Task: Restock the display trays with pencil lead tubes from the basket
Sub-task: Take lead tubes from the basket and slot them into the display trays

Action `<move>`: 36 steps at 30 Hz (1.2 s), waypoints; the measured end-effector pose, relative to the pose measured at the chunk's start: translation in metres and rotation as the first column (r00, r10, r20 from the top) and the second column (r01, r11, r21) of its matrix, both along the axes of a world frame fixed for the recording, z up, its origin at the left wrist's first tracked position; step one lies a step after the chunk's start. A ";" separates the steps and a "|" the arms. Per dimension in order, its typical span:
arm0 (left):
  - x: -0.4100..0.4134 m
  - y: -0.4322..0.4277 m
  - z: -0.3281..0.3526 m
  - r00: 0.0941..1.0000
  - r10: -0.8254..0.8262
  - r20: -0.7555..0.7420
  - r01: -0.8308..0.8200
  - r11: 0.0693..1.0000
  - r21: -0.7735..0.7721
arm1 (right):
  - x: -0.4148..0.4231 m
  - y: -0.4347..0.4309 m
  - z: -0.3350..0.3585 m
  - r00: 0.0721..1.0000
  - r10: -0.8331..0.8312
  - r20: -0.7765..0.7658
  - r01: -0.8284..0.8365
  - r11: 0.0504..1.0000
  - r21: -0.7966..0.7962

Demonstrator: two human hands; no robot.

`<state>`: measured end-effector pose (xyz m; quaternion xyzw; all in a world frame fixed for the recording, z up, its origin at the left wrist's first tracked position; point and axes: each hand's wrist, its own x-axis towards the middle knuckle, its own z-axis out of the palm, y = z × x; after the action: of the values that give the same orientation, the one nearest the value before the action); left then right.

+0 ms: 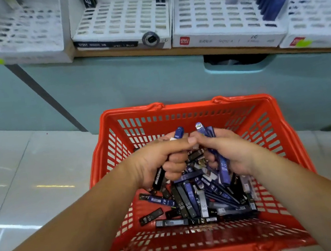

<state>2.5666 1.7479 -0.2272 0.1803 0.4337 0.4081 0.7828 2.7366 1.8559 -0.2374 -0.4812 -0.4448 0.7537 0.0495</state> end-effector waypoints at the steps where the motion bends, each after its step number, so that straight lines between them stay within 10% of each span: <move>1: -0.001 -0.003 0.008 0.999 -0.023 -0.022 0.024 0.999 0.023 | 0.003 -0.002 0.012 0.998 0.061 -0.023 -0.061 0.998 0.005; 6: -0.007 -0.015 0.056 0.997 0.021 -0.068 -0.020 1.000 0.018 | 0.012 -0.012 0.060 0.946 0.306 0.102 -0.322 0.922 0.214; 14: -0.022 -0.023 0.133 0.799 0.226 -0.558 -0.227 0.971 0.069 | 0.028 -0.014 0.148 0.950 0.267 0.164 -0.309 0.885 0.348; 20: -0.018 -0.030 0.217 0.763 0.273 -0.586 -0.209 0.962 0.177 | 0.018 -0.023 0.227 0.913 0.364 0.187 -0.408 0.776 0.481; 29: -0.034 -0.051 0.282 0.617 0.447 -0.648 -0.329 0.894 0.304 | -0.009 -0.036 0.254 0.946 0.176 -0.273 -0.031 0.885 0.464; 36: -0.038 -0.037 0.277 0.607 0.491 -0.625 -0.341 0.871 0.354 | -0.018 -0.026 0.242 0.943 0.055 -0.328 0.123 0.858 0.498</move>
<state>2.5285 1.7106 0.0496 0.2914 0.6827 0.5217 0.4206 2.7183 1.8294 0.0042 -0.3253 -0.6054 0.6770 0.2631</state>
